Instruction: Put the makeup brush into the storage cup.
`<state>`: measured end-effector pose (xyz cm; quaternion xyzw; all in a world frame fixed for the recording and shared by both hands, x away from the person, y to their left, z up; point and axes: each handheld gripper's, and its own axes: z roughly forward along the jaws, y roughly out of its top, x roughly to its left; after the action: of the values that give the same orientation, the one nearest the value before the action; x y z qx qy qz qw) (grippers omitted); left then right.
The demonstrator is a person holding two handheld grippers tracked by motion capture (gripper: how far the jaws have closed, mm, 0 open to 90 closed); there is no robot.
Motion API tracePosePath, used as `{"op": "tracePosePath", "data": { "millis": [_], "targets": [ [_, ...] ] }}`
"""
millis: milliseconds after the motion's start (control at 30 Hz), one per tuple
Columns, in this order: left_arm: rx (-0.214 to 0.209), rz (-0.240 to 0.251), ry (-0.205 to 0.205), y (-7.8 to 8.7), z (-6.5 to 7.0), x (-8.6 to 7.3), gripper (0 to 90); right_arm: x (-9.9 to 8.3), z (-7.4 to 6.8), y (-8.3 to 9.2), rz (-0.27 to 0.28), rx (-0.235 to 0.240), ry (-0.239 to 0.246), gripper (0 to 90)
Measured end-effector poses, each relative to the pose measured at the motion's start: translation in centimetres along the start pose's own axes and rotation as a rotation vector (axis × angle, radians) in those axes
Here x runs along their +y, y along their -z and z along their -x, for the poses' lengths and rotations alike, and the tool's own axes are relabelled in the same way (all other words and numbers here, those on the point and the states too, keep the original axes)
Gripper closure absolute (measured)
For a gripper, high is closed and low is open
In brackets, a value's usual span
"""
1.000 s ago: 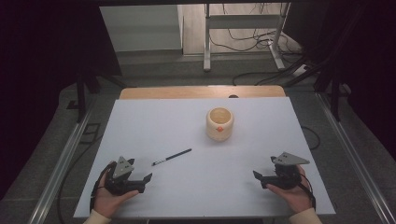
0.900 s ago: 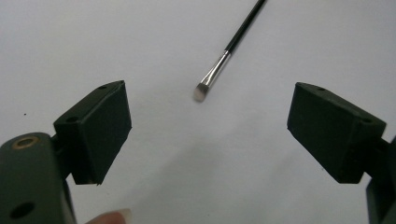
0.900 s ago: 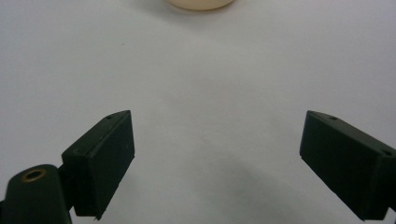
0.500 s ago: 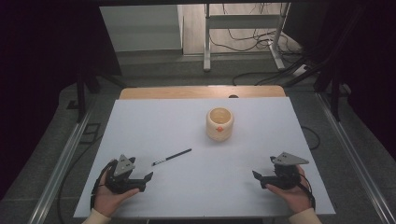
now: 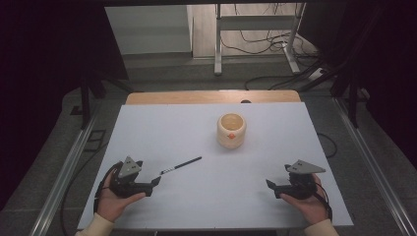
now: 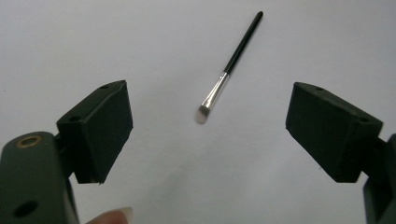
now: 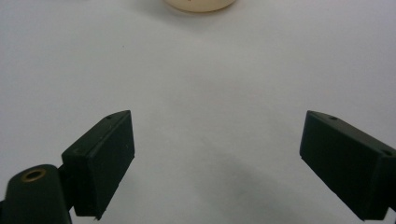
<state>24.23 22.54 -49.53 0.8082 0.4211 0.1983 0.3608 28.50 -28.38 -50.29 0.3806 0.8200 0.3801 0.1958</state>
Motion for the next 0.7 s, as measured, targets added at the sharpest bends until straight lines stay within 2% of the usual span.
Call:
{"op": "tracePosePath", "data": {
  "millis": [367,533,700],
  "targets": [
    [-0.029,-0.028,-0.043,-0.2,-0.3,1.6,17.8,0.0,0.1,0.1,0.005,-0.003,-0.001,10.3],
    [-0.037,-0.048,-0.076,-0.3,-0.3,2.5,17.9,0.0,0.1,0.1,0.004,-0.004,-0.001,10.3],
    [-0.051,-0.064,-0.087,-0.7,-0.5,3.3,18.4,0.0,0.1,0.1,0.004,-0.004,-0.002,10.3]
  ]
}}
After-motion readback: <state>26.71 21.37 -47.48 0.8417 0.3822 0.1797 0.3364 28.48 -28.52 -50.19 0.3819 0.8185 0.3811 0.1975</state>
